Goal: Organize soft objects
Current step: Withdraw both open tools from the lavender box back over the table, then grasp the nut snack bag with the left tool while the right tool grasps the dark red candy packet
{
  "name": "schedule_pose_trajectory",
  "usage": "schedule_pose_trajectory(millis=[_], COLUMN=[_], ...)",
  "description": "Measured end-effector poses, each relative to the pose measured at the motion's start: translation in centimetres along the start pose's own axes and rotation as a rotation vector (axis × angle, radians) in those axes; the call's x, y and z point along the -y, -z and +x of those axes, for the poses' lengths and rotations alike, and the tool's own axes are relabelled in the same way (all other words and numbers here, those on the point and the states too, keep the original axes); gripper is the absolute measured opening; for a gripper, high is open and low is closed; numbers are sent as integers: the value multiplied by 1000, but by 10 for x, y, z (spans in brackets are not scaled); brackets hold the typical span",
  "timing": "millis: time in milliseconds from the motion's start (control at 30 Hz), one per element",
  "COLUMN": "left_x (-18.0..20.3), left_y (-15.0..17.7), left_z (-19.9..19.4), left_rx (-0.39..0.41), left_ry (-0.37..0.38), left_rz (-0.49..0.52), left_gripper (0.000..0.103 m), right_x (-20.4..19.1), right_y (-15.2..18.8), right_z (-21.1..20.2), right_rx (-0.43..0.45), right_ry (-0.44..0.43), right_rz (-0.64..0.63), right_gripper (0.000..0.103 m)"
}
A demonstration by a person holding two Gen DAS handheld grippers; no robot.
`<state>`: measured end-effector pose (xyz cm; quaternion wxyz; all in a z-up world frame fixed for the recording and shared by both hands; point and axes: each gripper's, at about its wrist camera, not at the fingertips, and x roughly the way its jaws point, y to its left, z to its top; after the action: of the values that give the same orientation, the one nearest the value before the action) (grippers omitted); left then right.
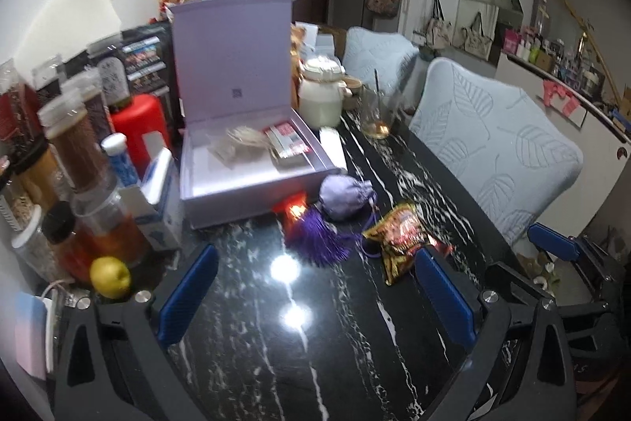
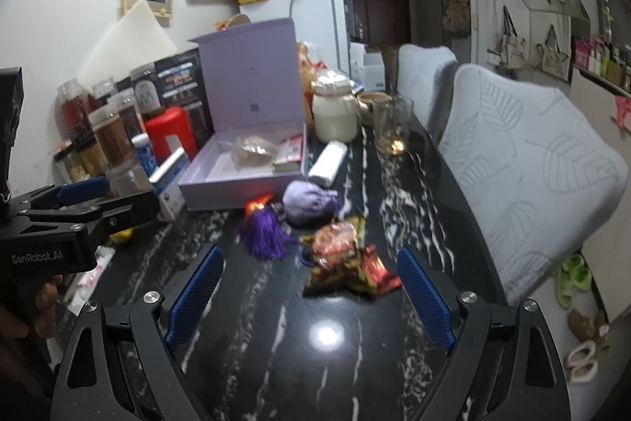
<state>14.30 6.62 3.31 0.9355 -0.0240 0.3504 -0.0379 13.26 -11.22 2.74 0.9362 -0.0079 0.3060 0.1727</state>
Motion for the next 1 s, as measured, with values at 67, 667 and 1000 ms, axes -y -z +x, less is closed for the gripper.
schedule_pose_trajectory(millis=[67,667,1000], left_x=[6,67,95], left_y=[2,5,5], left_z=[11,106,146], left_rx=[-30,-194,-224], left_ry=[15,103,98], left_rz=[4,37,54], left_gripper=[102,102,102], right_x=[7,90,115], right_y=[5,37,43], right_z=[5,51,62], right_rx=[-13,-153,-210], right_ry=[4,62,104], right_rz=[12,81,71], right_gripper=[91,91,91])
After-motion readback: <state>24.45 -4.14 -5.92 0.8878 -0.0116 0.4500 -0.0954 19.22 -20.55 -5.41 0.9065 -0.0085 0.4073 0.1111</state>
